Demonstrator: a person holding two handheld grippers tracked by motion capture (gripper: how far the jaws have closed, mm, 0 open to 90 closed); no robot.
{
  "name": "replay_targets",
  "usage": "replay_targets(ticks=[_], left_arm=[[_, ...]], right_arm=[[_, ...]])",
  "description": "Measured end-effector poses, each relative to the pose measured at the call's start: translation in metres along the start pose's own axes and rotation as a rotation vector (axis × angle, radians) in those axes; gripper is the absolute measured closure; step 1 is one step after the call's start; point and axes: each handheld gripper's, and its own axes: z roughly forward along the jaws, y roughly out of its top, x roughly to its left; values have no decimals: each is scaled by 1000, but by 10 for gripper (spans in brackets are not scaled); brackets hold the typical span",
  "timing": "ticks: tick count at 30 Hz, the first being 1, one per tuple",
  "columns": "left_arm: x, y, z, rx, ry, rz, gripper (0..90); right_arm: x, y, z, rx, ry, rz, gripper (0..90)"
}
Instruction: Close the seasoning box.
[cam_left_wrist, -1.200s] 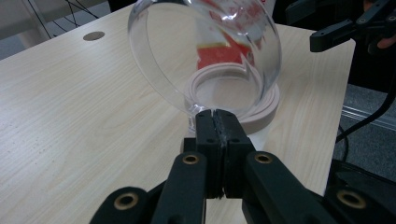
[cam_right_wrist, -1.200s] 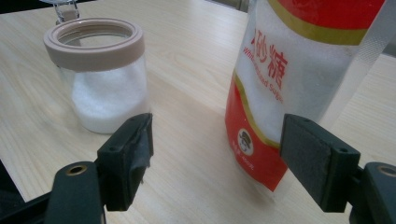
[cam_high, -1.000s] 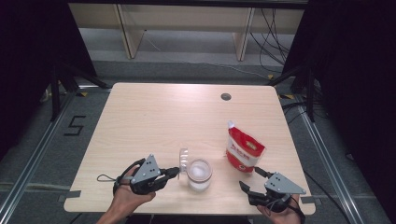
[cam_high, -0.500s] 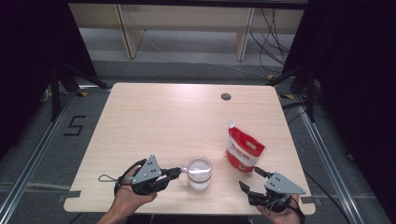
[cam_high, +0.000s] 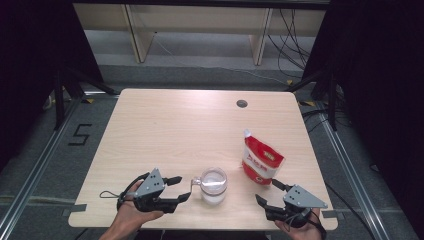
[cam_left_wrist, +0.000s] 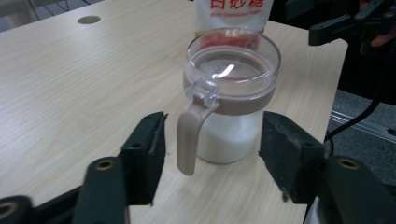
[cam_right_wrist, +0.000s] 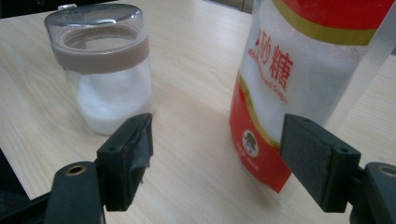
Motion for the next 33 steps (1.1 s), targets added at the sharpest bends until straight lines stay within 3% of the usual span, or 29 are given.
replay_targets(ticks=[7,8,9,11,12,16,19,23,26,27,28,33], left_arm=[[2,-11,-4,21,27,-22,307],[4,-13,-5,32,26,0,300],[2,-15,-6,31,33,-37,291],[4,-16,-7,36,30,-13,282],[3,-18,-8,39,37,-45,277],[3,-22,-10,46,40,-59,255],[3,-24,-11,47,44,-57,245],[4,-28,-13,53,51,-69,229],[3,-31,-14,51,62,-71,222],[3,-31,-14,51,62,-71,217],[4,-32,-15,69,66,-57,216],[3,-36,-14,72,64,-74,216]], right_arm=[[0,0,1,7,17,1,264],[0,0,1,8,17,3,264],[1,0,0,12,12,11,263],[1,0,0,10,4,14,263],[0,0,0,10,4,14,263],[0,0,0,4,8,9,259],[-1,0,1,-3,13,3,260],[0,-1,0,26,11,32,259],[0,-1,1,24,16,18,254],[-2,-1,1,13,4,-9,252],[0,-1,1,27,14,16,252],[0,-2,1,31,14,12,248]])
